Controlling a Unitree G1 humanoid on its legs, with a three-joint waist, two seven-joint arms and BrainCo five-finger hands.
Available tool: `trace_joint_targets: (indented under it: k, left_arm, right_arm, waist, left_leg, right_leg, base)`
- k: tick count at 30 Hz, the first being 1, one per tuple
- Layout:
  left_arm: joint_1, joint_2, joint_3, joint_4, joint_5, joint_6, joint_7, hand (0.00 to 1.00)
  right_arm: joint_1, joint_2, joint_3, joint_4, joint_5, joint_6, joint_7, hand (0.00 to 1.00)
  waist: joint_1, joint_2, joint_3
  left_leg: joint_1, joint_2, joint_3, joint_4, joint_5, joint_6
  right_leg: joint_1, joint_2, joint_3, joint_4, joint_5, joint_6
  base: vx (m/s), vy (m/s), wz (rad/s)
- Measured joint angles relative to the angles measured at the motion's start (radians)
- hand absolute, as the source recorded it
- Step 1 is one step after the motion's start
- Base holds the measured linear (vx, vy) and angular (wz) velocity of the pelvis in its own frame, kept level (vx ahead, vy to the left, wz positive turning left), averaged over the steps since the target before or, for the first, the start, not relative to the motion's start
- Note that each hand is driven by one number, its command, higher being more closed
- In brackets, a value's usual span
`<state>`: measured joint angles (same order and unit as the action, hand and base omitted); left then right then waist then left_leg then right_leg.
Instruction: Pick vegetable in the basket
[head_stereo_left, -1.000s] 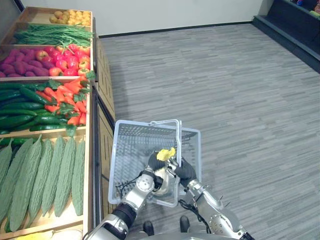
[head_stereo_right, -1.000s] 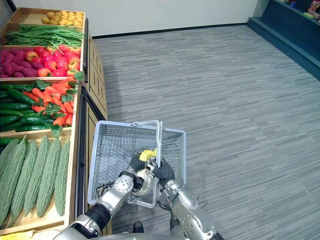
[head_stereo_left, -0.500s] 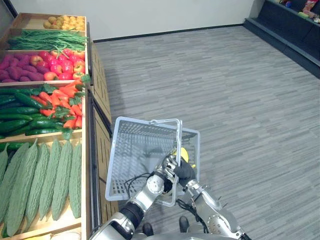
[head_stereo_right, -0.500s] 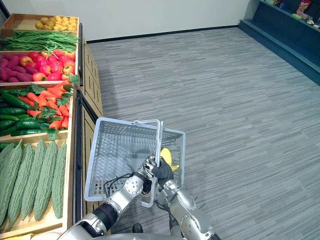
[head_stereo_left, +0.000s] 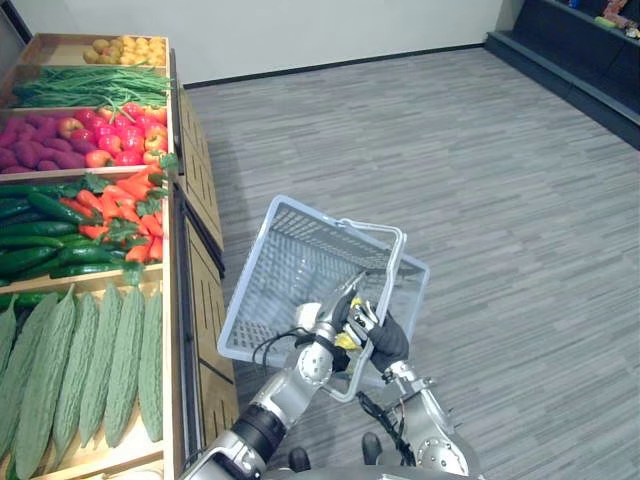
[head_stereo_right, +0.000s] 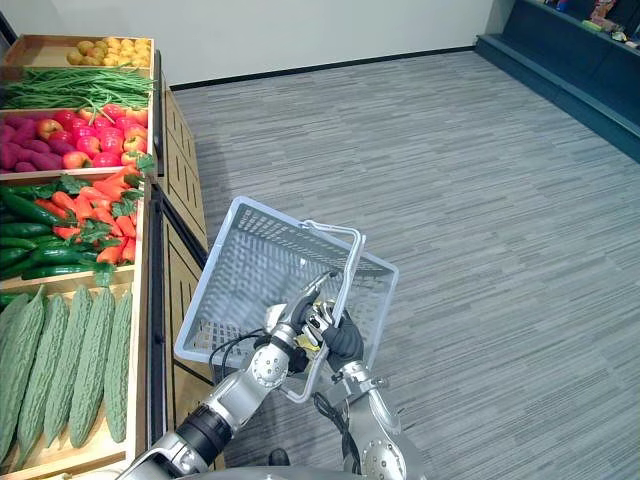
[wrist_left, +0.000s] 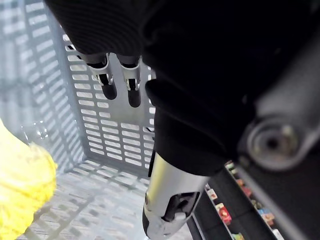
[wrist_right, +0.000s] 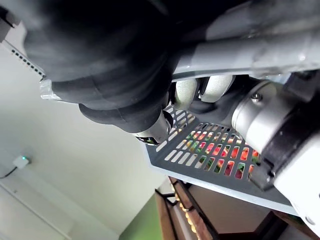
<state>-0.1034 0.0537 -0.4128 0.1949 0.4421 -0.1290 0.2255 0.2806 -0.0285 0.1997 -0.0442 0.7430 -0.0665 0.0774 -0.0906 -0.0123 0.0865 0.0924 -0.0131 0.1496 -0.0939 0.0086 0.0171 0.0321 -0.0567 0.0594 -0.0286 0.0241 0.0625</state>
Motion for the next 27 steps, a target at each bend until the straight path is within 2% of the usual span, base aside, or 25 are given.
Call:
trace_joint_targets:
  k: [2, 4, 8, 11, 13, 17, 20, 22, 27]
  left_arm:
    - [0.011, 0.015, 0.028, -0.061, -0.022, -0.024, -0.008, 0.0]
    - [0.031, -0.003, 0.032, -0.073, -0.062, -0.044, -0.008, 0.0]
    - [0.043, -0.01, 0.154, -0.117, -0.185, -0.051, -0.003, 0.0]
    - [0.045, 0.024, 0.217, -0.116, -0.197, -0.049, 0.004, 0.0]
    - [0.045, 0.031, 0.216, -0.117, -0.198, -0.049, 0.014, 0.0]
    - [0.059, 0.026, 0.195, -0.161, -0.217, -0.054, 0.015, 0.0]
    - [0.116, 0.027, 0.188, -0.264, -0.246, -0.088, 0.022, 0.0]
    - [0.176, 0.022, 0.223, -0.318, -0.285, -0.118, 0.04, 0.0]
    - [0.275, 0.007, 0.307, -0.355, -0.374, -0.137, 0.061, 0.0]
  right_arm:
    - [0.002, -0.024, -0.063, 0.019, -0.006, 0.0, -0.005, 1.0]
    - [-0.004, -0.005, -0.074, 0.018, -0.01, -0.006, -0.012, 1.0]
    - [0.027, 0.0, -0.168, 0.036, -0.008, -0.008, -0.037, 1.0]
    - [0.045, -0.025, -0.209, 0.058, -0.007, -0.008, -0.05, 1.0]
    - [0.052, -0.04, -0.221, 0.082, -0.014, -0.008, -0.053, 1.0]
    - [0.076, -0.041, -0.244, 0.138, -0.127, -0.011, -0.055, 1.0]
    - [0.077, -0.04, -0.279, 0.216, -0.221, -0.014, -0.065, 1.0]
    - [0.077, -0.04, -0.289, 0.265, -0.288, -0.014, -0.088, 1.0]
    - [0.071, -0.037, -0.329, 0.301, -0.359, -0.014, -0.111, 1.0]
  waist:
    - [-0.004, 0.004, -0.002]
    - [-0.008, 0.006, -0.003]
    - [-0.006, 0.012, -0.007]
    - [-0.006, 0.02, -0.012]
    - [-0.006, 0.02, -0.012]
    - [-0.009, 0.02, -0.013]
    - [-0.006, 0.019, -0.013]
    - [-0.005, 0.02, -0.014]
    - [0.001, 0.022, -0.015]
  left_leg:
    - [0.0, -0.003, 0.002, 0.0, 0.0, 0.0]
    - [0.002, -0.004, 0.005, 0.0, -0.001, 0.002]
    - [0.001, -0.003, 0.003, 0.0, -0.001, 0.003]
    - [0.001, -0.003, 0.0, 0.0, 0.002, 0.007]
    - [0.001, -0.002, -0.002, 0.0, 0.002, 0.007]
    - [0.001, -0.001, -0.004, 0.0, 0.001, 0.007]
    - [0.0, -0.001, -0.004, 0.0, 0.0, 0.004]
    - [-0.002, -0.002, -0.006, -0.001, -0.002, 0.002]
    - [-0.012, -0.004, -0.008, 0.0, -0.002, 0.002]
  right_leg:
    - [-0.001, 0.0, 0.001, 0.0, 0.0, 0.001]
    - [-0.002, 0.001, 0.006, 0.0, 0.0, 0.001]
    - [0.0, 0.002, 0.002, -0.003, -0.001, 0.001]
    - [0.0, 0.002, -0.001, -0.008, -0.001, 0.001]
    - [0.003, -0.004, -0.002, -0.01, -0.001, 0.001]
    - [0.006, -0.003, -0.003, -0.012, 0.0, 0.001]
    - [0.006, -0.003, -0.004, -0.012, 0.0, 0.001]
    - [-0.001, -0.003, -0.007, -0.013, -0.001, 0.002]
    - [-0.002, -0.007, -0.015, -0.026, -0.005, 0.007]
  base:
    - [0.0, 0.0, -0.03]
    - [0.0, 0.0, -0.09]
    - [0.0, 0.0, 0.02]
    - [0.0, 0.0, 0.02]
    - [0.0, 0.0, 0.0]
    - [0.0, 0.0, 0.0]
    - [0.0, 0.0, 0.01]
    - [0.0, 0.0, 0.02]
    - [-0.01, -0.008, 0.04]
